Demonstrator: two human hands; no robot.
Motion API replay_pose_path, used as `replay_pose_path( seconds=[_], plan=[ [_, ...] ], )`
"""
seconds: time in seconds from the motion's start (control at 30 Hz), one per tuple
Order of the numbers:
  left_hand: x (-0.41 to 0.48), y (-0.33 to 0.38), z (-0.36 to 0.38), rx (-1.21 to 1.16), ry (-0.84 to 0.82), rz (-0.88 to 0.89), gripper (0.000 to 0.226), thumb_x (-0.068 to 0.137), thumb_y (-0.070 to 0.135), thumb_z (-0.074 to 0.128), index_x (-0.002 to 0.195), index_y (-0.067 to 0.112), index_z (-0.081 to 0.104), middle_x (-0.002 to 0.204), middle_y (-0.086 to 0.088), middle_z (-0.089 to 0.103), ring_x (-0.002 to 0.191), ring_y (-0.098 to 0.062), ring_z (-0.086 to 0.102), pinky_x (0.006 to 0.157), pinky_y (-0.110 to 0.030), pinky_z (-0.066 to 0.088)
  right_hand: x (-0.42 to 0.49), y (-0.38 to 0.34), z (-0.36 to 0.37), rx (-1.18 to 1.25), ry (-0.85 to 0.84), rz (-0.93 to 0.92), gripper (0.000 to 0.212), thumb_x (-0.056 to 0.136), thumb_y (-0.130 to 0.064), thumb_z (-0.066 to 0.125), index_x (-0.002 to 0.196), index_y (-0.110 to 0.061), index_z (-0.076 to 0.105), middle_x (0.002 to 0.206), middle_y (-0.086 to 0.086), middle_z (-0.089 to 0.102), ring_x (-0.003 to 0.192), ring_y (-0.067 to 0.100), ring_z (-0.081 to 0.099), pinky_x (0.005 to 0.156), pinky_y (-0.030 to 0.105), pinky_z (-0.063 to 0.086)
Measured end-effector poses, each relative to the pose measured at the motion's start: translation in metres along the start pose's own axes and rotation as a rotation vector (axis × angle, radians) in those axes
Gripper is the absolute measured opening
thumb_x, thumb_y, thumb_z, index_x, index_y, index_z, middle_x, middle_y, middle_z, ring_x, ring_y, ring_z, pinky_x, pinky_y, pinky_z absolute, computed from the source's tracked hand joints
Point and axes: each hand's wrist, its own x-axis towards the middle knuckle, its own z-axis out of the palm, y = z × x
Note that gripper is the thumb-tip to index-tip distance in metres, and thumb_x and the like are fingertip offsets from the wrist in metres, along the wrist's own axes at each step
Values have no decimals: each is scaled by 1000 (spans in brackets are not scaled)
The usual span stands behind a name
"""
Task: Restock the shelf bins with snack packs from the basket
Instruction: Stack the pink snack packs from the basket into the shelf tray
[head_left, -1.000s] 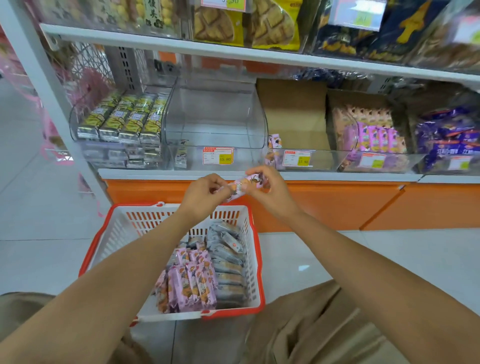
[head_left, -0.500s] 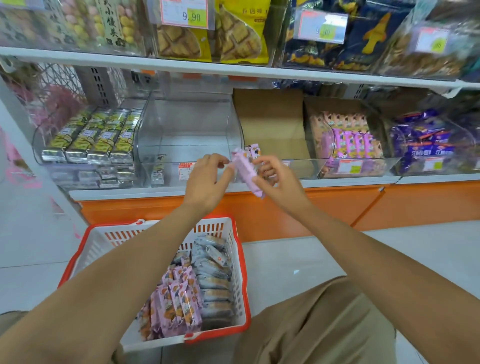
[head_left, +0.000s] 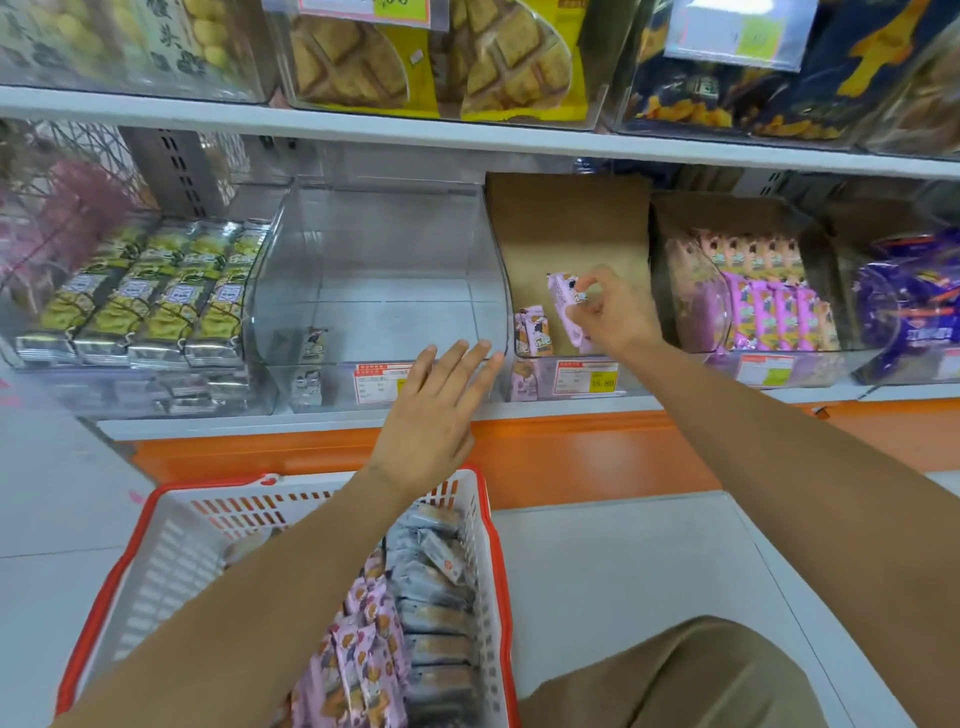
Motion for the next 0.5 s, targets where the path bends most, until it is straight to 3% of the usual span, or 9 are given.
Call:
replay_pose_path(
  seconds=[0.1,0.2,0.33,0.5],
  plan=[
    [0,0,4,15,30,7,86,77,16,65,153,10,27,156,-13,33,144,-31,28,121,-49,11,5,1,11,-186,-106,9,29,88,-19,65,115,-16,58,99,9,65,87,27,59,73,33,49],
    [1,1,5,18,18,0,88,76,19,68,153,11,27,155,-13,33,144,-31,28,120,-49,11,7,0,11,-108,-237,38,31,86,-10,68,114,-15,56,100,5,56,84,21,52,63,27,39],
    [2,2,4,35,2,-6,90,76,21,69,154,11,26,156,-13,32,144,-32,27,121,-49,10,9,-4,5,-106,-331,55,12,87,-12,61,99,-12,61,98,10,63,90,28,60,84,39,52],
    [0,6,-4,62,-44,-25,89,79,21,66,155,12,22,159,-14,27,148,-32,21,121,-49,5,-6,-10,-8,-217,-377,59,29,98,-16,45,118,-8,65,122,11,63,104,27,58,91,34,47]
  ],
)
